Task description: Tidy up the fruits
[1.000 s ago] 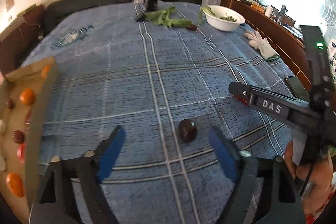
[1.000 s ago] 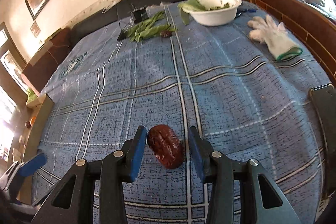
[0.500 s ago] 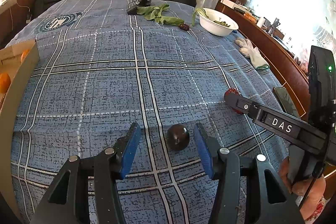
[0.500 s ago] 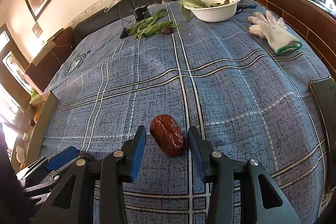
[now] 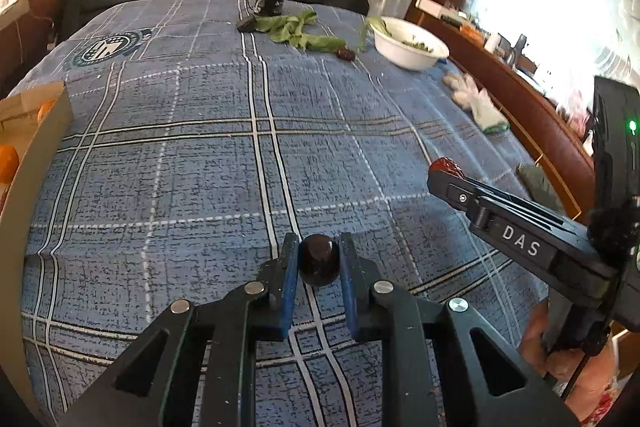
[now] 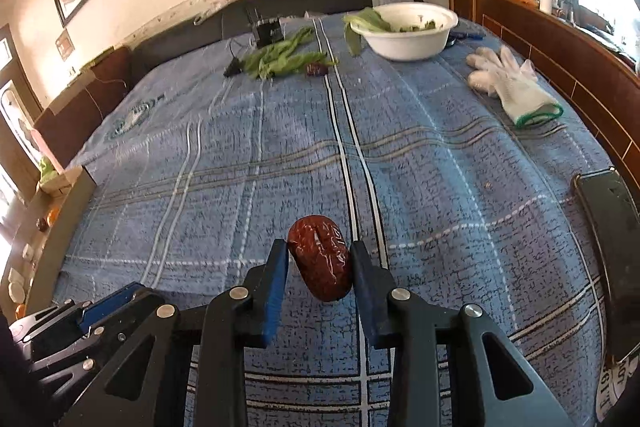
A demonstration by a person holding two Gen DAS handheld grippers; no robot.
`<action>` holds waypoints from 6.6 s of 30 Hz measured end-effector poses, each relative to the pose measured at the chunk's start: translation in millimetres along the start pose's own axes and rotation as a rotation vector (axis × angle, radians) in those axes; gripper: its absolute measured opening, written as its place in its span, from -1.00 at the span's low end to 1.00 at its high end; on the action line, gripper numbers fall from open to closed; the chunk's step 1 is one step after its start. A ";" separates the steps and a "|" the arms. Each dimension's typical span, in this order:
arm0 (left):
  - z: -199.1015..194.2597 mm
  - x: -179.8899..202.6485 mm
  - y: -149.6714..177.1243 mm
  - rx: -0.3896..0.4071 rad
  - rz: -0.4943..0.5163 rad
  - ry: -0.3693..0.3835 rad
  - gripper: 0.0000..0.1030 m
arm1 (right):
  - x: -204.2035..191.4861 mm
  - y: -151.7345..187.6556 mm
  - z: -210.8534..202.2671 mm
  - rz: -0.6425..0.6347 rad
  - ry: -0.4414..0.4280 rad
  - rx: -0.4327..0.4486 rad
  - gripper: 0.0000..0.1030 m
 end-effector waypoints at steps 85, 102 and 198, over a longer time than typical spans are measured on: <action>-217.4 -113.3 5.7 0.378 -0.124 -0.558 0.80 | -170.5 43.0 -87.5 -0.132 -0.227 0.100 0.40; -203.8 -105.5 7.0 0.358 -0.116 -0.541 0.80 | -170.2 48.6 -85.5 -0.156 -0.220 0.093 0.45; -247.0 -168.8 33.4 0.507 -0.380 -0.503 1.00 | -251.9 38.6 -99.1 -0.426 -0.174 0.132 0.81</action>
Point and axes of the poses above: each gripper's, at about its wrist camera, not at the fingertips, and z roughly the way its jaws point, x to its right, y to its underside, the point moved 9 cm from there along z, roughly the way its jaws point, and after that the axes turned 10 degrees about -z, right-handed, at the moved point
